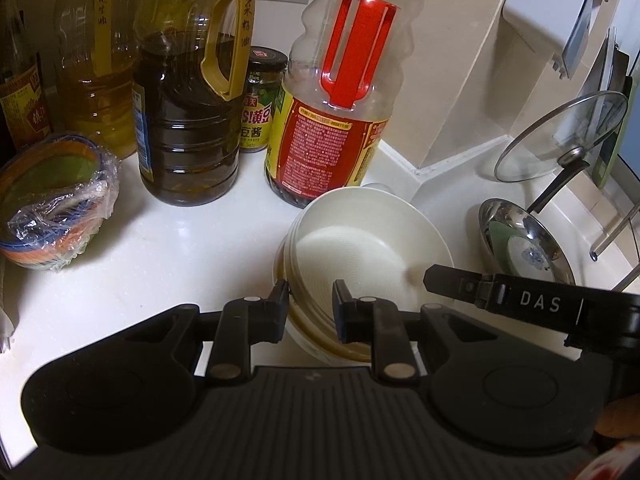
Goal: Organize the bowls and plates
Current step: 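Lift the cream bowl with the left gripper and lower it into the white floral bowl, then open the left gripper and release the cream bowl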
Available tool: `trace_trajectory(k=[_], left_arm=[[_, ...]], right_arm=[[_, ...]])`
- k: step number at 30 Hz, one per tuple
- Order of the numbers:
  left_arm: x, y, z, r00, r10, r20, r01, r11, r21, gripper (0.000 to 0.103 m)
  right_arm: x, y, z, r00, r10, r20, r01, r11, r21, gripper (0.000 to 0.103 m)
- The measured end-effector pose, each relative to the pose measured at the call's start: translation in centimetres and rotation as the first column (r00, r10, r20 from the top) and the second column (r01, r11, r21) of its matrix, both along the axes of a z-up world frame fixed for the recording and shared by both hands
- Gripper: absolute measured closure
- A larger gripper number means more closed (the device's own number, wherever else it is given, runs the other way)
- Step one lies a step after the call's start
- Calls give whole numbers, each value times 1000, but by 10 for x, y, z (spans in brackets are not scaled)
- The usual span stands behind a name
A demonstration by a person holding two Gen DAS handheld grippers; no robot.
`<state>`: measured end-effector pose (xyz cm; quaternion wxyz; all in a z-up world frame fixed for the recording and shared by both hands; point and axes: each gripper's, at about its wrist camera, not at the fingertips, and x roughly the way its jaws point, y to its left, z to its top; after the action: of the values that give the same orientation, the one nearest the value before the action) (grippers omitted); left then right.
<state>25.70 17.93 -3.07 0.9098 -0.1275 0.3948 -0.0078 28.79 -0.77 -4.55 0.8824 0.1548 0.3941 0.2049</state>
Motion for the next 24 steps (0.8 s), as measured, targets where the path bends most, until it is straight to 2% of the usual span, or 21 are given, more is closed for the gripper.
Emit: trace_trajectory(k=[8, 9, 11, 13, 19, 24], left_arm=[[-3, 2, 6, 1000, 11, 17, -11, 1000, 3, 82], [-4, 3, 7, 1000, 14, 19, -15, 1000, 3, 82], [-8, 4, 10, 1000, 20, 24, -20, 1000, 1, 81], [-12, 5, 13, 999, 27, 31, -27, 1000, -1, 80], [-37, 10, 24, 997, 49, 53, -50, 999, 22, 77], [-65, 18, 27, 994, 97, 42, -98, 995, 33, 73]], right_arm=[[-1, 1, 3, 1000, 14, 18, -14, 1000, -22, 82], [-2, 0, 3, 1000, 13, 22, -13, 1000, -21, 80], [-5, -2, 5, 999, 12, 31, -11, 1000, -14, 61], [-7, -5, 7, 999, 12, 44, -11, 1000, -4, 53], [-18, -16, 15, 998, 16, 63, -17, 1000, 18, 42], [-34, -30, 20, 997, 22, 79, -26, 999, 44, 35]])
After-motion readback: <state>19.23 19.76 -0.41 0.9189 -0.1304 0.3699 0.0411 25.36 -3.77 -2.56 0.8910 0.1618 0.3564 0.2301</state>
